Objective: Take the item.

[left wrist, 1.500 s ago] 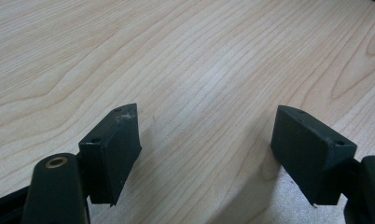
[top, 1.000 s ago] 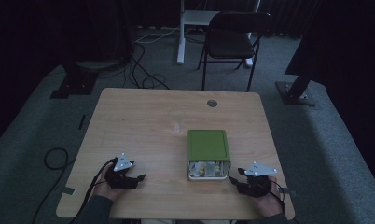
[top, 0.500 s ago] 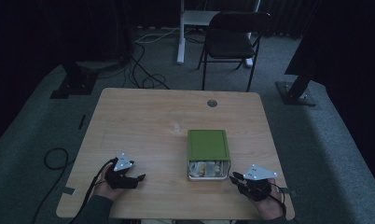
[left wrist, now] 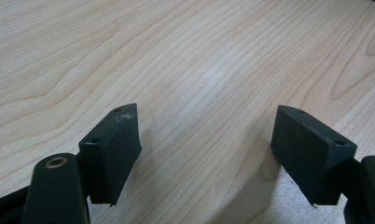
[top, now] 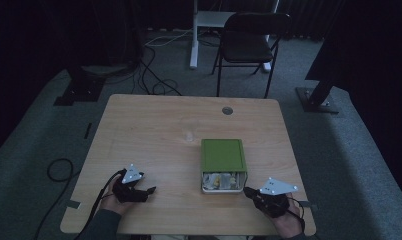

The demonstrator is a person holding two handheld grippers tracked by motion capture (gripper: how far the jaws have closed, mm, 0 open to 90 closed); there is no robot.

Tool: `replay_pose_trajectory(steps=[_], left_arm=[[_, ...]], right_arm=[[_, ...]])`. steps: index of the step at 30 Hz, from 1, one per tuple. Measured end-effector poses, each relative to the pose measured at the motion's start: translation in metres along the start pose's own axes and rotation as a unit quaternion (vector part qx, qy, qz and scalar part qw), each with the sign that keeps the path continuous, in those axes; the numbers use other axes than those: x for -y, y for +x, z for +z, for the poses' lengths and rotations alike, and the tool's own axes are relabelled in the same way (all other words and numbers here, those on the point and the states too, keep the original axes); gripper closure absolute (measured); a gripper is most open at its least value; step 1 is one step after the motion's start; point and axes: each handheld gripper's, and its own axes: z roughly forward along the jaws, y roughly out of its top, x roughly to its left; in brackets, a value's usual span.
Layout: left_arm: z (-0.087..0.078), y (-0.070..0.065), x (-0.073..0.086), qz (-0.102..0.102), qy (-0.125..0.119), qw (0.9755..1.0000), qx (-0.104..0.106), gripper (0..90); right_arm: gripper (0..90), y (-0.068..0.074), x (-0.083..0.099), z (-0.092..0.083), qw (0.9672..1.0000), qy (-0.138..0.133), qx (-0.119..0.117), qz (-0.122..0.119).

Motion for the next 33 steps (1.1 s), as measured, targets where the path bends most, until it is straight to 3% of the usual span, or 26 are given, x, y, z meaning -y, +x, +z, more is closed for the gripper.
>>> replay_pose_trajectory(steps=[3,19,25,33], left_arm=[[0.0,0.0,0.0,0.0,0.0,1.0,0.0,24.8],[0.0,0.0,0.0,0.0,0.0,1.0,0.0,24.8],[0.0,0.0,0.0,0.0,0.0,1.0,0.0,24.8],[0.0,0.0,0.0,0.0,0.0,1.0,0.0,24.9]], right_arm=[[75.6,0.004,-0.003,0.004,1.0,-0.002,-0.004,-0.002],[64.8,0.015,-0.016,0.032,0.9991,0.004,-0.037,-0.019],[65.6,0.016,-0.017,0.041,0.9986,0.008,-0.044,-0.028],[69.4,0.013,-0.016,0.04,0.9983,0.008,-0.047,-0.032]])
